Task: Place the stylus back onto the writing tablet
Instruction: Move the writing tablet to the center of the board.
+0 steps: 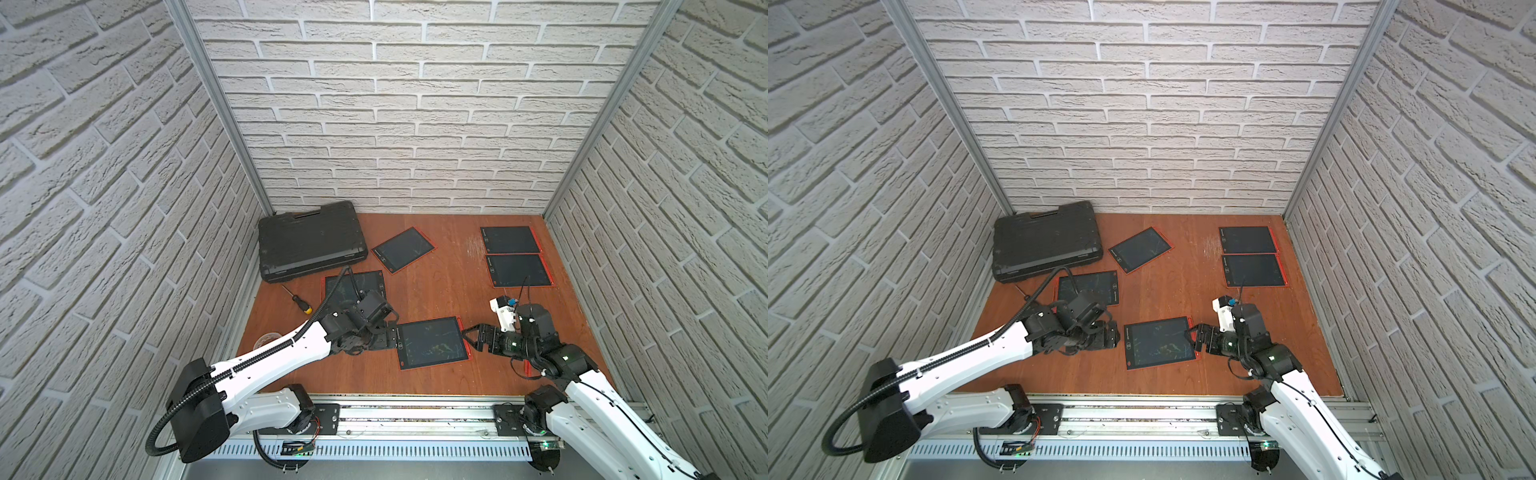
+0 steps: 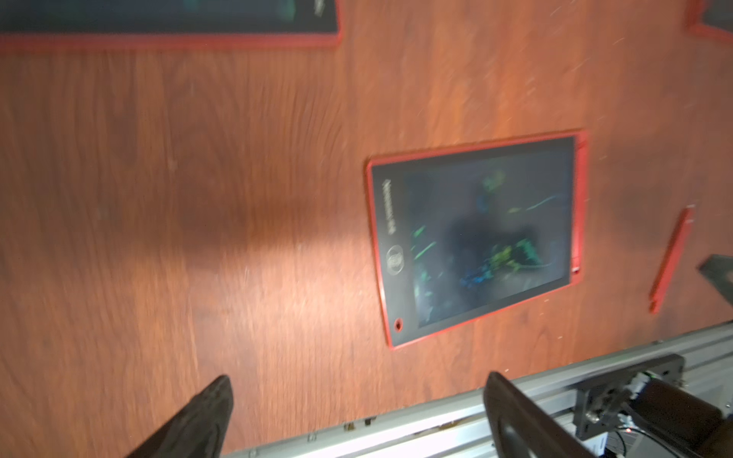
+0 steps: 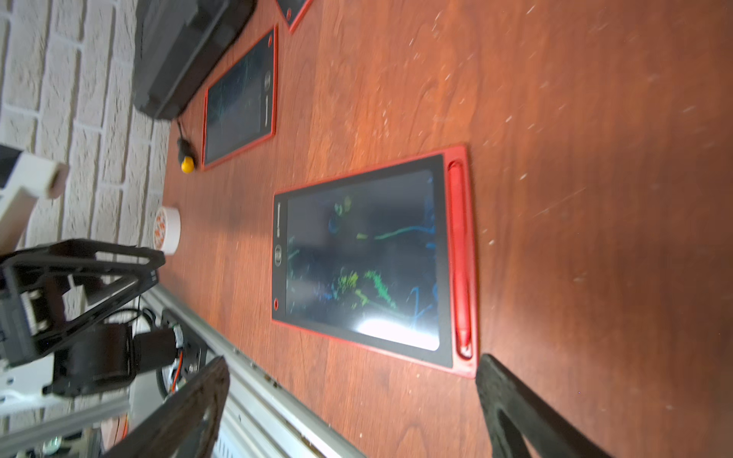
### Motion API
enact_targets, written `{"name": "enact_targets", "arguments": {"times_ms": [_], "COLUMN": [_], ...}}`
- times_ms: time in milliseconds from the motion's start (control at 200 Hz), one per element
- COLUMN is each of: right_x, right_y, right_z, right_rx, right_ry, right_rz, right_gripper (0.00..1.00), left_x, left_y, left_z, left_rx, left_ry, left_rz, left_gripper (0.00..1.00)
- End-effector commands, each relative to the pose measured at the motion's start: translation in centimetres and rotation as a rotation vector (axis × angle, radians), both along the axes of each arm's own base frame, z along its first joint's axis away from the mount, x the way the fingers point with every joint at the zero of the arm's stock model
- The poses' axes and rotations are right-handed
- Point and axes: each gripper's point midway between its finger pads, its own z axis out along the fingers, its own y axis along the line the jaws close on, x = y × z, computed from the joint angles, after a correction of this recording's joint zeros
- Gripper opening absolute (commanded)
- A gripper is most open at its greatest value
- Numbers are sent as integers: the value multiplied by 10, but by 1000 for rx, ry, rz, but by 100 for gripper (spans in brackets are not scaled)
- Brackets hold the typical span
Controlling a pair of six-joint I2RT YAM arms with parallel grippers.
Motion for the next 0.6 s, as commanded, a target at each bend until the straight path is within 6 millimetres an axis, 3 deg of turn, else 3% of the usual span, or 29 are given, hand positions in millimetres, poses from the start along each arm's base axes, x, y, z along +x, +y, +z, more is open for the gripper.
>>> {"name": "enact_targets", "arguments": {"times_ms": [0, 320, 595], "right_x": [-6, -17, -14], "right_y": [5, 4, 3], "right_z": [-3, -32, -37], "right_rx": [-42, -198, -240], "right_ry": [13, 94, 78], "right_rz": [31, 41, 16], "right_gripper": [96, 95, 94], "left_x": [-7, -4, 6], "left_y": [-10, -67, -82], "left_z": [-16, -47, -60], "left_rx": [-30, -124, -173], "left_ry": [58, 82, 72], "left_rz": [65, 49, 83], "left_gripper": [98, 98, 98]}}
